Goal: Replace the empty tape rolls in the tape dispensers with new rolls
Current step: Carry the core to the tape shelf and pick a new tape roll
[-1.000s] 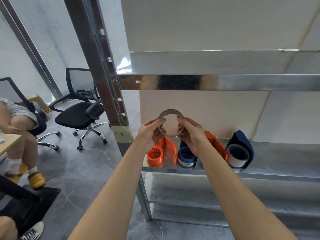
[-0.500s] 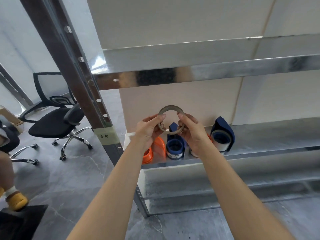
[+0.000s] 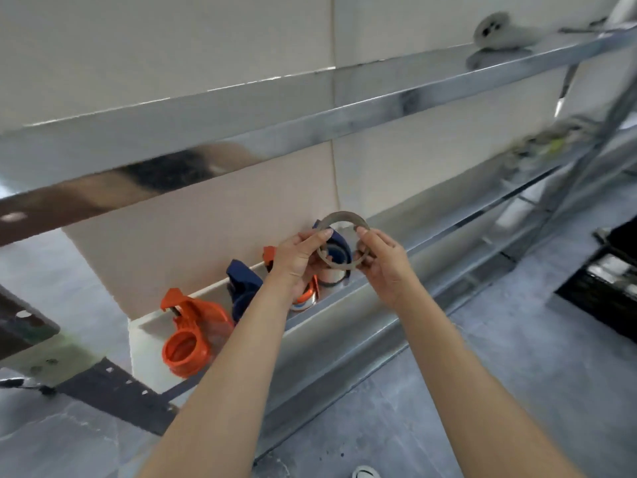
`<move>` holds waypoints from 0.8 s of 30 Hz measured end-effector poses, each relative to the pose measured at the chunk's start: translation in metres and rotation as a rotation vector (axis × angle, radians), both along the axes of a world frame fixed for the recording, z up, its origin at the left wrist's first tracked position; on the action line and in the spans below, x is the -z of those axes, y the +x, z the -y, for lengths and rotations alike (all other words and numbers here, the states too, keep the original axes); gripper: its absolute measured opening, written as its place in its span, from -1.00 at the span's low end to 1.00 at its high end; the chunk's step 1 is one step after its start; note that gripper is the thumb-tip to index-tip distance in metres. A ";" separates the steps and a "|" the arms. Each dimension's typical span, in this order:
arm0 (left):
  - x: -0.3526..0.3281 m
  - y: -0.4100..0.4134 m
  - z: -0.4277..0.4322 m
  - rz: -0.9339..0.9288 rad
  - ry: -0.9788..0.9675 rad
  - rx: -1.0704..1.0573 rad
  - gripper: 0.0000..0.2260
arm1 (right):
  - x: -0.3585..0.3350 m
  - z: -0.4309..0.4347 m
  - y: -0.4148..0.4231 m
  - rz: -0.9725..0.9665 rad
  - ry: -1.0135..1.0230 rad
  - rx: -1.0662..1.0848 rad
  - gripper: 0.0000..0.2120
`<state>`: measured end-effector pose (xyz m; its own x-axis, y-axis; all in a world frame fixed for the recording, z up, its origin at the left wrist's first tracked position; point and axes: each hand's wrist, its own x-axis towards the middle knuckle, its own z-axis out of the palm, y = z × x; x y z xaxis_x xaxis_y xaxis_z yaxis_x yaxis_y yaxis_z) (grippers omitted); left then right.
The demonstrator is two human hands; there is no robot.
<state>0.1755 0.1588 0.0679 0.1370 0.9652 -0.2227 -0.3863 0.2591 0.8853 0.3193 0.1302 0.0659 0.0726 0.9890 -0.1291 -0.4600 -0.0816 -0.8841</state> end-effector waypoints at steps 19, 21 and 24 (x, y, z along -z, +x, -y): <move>-0.006 0.235 -0.038 -0.045 0.030 0.464 -0.82 | 0.000 0.028 0.210 0.021 0.014 0.478 -0.81; -0.005 0.253 -0.044 -0.052 0.032 0.481 -0.79 | 0.000 0.026 0.228 0.023 0.026 0.478 -0.89; -0.004 0.280 -0.051 -0.043 0.026 0.496 -0.71 | 0.001 0.022 0.254 0.011 0.040 0.477 -0.91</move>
